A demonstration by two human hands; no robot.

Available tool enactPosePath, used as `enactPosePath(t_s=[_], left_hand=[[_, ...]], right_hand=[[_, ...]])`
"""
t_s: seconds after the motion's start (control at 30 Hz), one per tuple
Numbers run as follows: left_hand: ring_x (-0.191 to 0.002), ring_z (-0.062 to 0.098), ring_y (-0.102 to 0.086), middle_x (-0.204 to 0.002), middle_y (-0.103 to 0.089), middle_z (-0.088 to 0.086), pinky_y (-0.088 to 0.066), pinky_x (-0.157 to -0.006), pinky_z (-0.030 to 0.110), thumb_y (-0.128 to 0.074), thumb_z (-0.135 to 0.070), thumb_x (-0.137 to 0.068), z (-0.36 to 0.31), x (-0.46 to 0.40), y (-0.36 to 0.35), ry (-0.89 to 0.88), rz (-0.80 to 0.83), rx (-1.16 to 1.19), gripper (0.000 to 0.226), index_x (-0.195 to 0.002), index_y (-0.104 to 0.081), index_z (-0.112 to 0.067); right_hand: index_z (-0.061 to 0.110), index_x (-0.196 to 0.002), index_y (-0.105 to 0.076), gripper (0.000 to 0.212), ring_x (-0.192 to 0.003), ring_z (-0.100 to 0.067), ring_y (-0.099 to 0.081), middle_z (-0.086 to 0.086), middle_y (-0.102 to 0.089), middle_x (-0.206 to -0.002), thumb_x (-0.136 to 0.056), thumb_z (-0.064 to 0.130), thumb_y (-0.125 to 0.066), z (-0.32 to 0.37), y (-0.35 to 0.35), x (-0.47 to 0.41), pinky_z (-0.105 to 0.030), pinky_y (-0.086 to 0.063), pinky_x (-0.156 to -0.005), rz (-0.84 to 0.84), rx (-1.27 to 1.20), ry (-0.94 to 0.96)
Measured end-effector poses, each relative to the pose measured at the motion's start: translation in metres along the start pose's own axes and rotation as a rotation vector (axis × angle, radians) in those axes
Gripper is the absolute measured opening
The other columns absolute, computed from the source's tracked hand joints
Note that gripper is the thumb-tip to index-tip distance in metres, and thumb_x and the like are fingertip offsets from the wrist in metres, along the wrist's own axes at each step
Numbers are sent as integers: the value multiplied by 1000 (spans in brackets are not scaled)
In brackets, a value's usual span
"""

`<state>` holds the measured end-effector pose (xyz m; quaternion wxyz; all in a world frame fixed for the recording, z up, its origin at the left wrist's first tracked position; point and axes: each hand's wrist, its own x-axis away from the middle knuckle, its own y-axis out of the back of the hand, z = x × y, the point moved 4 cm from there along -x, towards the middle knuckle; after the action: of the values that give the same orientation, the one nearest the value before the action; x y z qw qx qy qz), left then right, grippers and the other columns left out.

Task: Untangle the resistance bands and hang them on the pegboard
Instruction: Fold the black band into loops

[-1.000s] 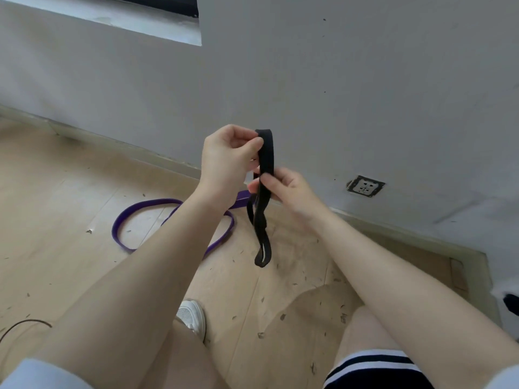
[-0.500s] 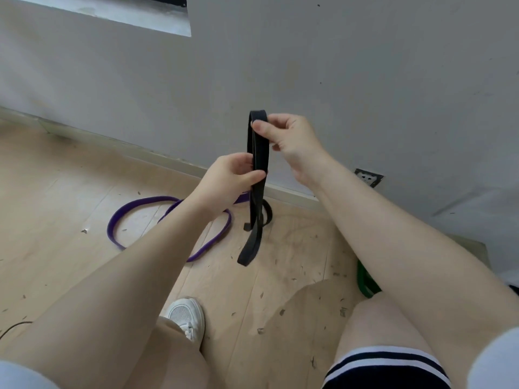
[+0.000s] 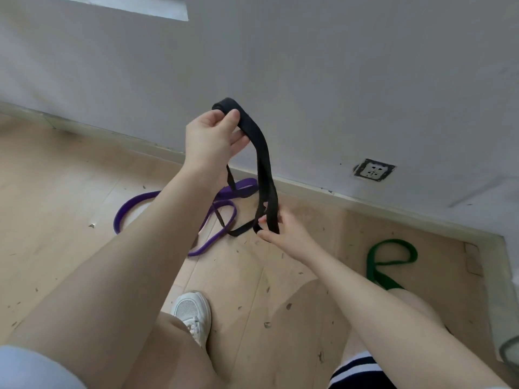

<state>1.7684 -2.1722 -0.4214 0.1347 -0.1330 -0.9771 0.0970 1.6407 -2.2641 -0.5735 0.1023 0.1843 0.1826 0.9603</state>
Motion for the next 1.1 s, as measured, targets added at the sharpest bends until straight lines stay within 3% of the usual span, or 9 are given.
enactPosePath(t_s=[0.17, 0.33, 0.5, 0.6, 0.7, 0.83, 0.9, 1.0, 1.1], left_hand=[[-78, 10, -71, -93, -70, 4, -56, -72, 22, -52, -10, -95, -7, -5, 14, -28, -47, 93, 9, -93, -61, -10], [-82, 13, -71, -96, -70, 5, -56, -72, 23, -52, -11, -95, -7, -16, 28, -55, -114, 109, 9, -96, -61, -9], [-84, 15, -71, -95, -68, 6, -57, -72, 24, -51, -9, -95, 5, -19, 27, -30, -163, 60, 10, -90, -60, -10], [-89, 16, -69, -97, -68, 6, -58, -74, 25, -50, -9, -95, 11, -22, 29, -21, -181, 50, 10, -91, -60, -10], [-90, 15, -68, -98, -67, 4, -57, -73, 23, -50, -10, -96, 17, -24, 34, 14, -201, 30, 11, -92, -60, -13], [-94, 13, -68, -102, -68, 4, -57, -78, 24, -50, -10, -95, 18, -19, 26, 51, -91, -11, 11, -103, -58, -12], [-95, 10, -67, -102, -69, 2, -56, -81, 25, -50, -9, -95, 15, -14, 16, 16, 36, -121, 16, -109, -57, -13], [-97, 9, -67, -100, -70, -2, -54, -85, 26, -52, -9, -94, 6, -3, 2, -71, 228, -329, 24, -117, -58, -13], [-97, 9, -67, -98, -72, -4, -53, -88, 28, -51, -10, -94, -6, 8, -4, -146, 389, -454, 24, -115, -60, -18]], right_hand=[[24, -94, -60, 14, -95, -16, -59, 4, -63, -98, -90, 11, -56, -37, 6, -15, -23, -46, -76, -175, 115, -116], [18, -98, -48, 9, -78, -19, -65, -4, -59, -97, -94, 11, -50, -44, 31, -6, -34, -58, -69, -488, -127, -200], [15, -118, -43, 25, -61, -23, -67, -6, -52, -109, -96, 3, -39, -45, 54, -6, -25, -56, -55, -684, -343, -314], [12, -120, -46, 26, -65, -17, -65, -7, -57, -101, -97, 3, -39, -46, 54, -6, -26, -56, -69, -673, -585, -345], [8, -115, -49, 26, -95, -21, -66, -11, -54, -117, -91, -2, -51, -56, 54, -3, -35, -51, -93, -507, -850, -283], [16, -121, -52, 41, -93, -25, -66, -5, -50, -126, -87, -6, -50, -71, 57, 10, -25, -55, -72, -169, -341, -389], [17, -125, -51, 46, -96, -24, -62, 0, -50, -125, -87, -5, -41, -65, 65, 5, -17, -48, -60, -207, -74, -409], [15, -119, -57, 33, -102, -14, -53, -4, -58, -126, -91, 2, -44, -17, 87, -13, -20, -41, -84, -457, -29, -187], [23, -135, -44, 43, -118, -5, -42, 3, -44, -141, -95, 7, -46, 60, 98, -20, -17, -32, -95, -373, -106, 142]])
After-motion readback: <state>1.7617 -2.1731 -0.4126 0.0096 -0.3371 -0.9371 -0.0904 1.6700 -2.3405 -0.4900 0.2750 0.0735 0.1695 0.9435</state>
